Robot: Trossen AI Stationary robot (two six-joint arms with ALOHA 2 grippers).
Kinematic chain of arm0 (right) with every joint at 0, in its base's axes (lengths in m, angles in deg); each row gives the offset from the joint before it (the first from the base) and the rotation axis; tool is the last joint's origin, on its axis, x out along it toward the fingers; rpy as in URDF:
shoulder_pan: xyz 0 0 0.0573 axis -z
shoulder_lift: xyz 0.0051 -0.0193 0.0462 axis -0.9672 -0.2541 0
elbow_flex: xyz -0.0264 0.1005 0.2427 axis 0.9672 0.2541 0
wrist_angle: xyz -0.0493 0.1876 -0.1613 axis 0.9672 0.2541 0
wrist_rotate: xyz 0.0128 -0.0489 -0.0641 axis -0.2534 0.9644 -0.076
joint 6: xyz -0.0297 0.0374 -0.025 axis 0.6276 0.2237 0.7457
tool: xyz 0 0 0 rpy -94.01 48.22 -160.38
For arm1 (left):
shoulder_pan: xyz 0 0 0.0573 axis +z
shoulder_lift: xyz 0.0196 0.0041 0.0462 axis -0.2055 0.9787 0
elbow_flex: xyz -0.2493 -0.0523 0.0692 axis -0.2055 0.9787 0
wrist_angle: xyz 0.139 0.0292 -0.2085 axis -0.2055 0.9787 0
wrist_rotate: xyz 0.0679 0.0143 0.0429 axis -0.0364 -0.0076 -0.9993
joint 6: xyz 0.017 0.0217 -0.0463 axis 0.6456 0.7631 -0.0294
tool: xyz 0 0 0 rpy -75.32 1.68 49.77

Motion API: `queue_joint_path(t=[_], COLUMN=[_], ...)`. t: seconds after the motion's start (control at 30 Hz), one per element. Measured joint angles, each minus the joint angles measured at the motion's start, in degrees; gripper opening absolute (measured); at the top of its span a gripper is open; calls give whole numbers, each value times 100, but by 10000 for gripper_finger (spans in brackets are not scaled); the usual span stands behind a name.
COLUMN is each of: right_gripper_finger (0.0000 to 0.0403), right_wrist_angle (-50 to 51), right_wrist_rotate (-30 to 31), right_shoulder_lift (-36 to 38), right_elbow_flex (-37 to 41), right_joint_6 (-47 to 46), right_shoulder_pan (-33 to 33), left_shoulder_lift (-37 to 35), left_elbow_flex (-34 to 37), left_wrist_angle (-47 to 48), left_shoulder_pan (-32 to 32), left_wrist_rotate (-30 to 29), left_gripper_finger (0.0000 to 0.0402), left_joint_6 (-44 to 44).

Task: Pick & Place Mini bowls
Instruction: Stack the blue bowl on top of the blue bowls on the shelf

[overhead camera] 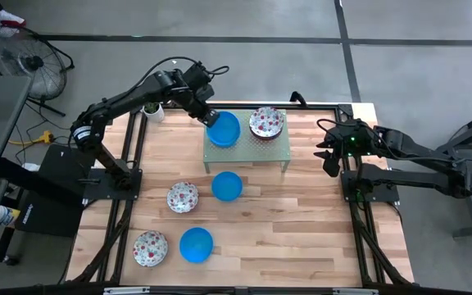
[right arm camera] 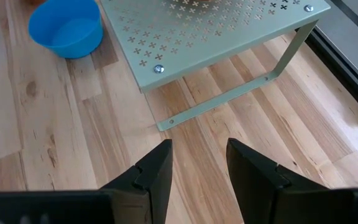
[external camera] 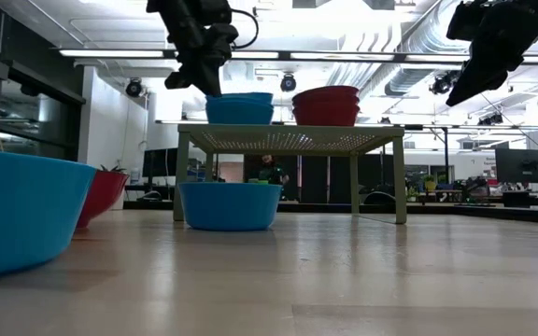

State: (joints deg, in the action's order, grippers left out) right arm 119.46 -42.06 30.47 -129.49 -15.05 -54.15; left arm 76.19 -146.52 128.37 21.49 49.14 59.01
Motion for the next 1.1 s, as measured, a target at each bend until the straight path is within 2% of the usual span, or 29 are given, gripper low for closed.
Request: queue_joint_path(t=[0.5,0.8,0.93,1.03,1.1], right_gripper_finger=[139,139,139,139,139], right_wrist_angle=[7,9,11,9,11], right_wrist_rotate=[-62,-105,-105,-105,-105], right_shoulder_lift=[0,0,2,1,0], right_elbow_flex=[0,0,0,0,0], right_joint_6=[-22,-22,-20,-20,-20], right_shoulder_pan=[-1,1,0,1,0], left_shoulder_lift=[0,-7,-7,-5,15], left_elbow_flex=[-89,-831,-861,-818,-813], left_wrist_angle=[-110,-111,-94,-101,-161], left_shoulder_pan=[2,0,0,-2,-22], left_wrist_rotate=[41,-561,-511,-418,-580], left_gripper_finger=[60,60,40,8,8], left_joint_6=[18,802,1707,1889,1886])
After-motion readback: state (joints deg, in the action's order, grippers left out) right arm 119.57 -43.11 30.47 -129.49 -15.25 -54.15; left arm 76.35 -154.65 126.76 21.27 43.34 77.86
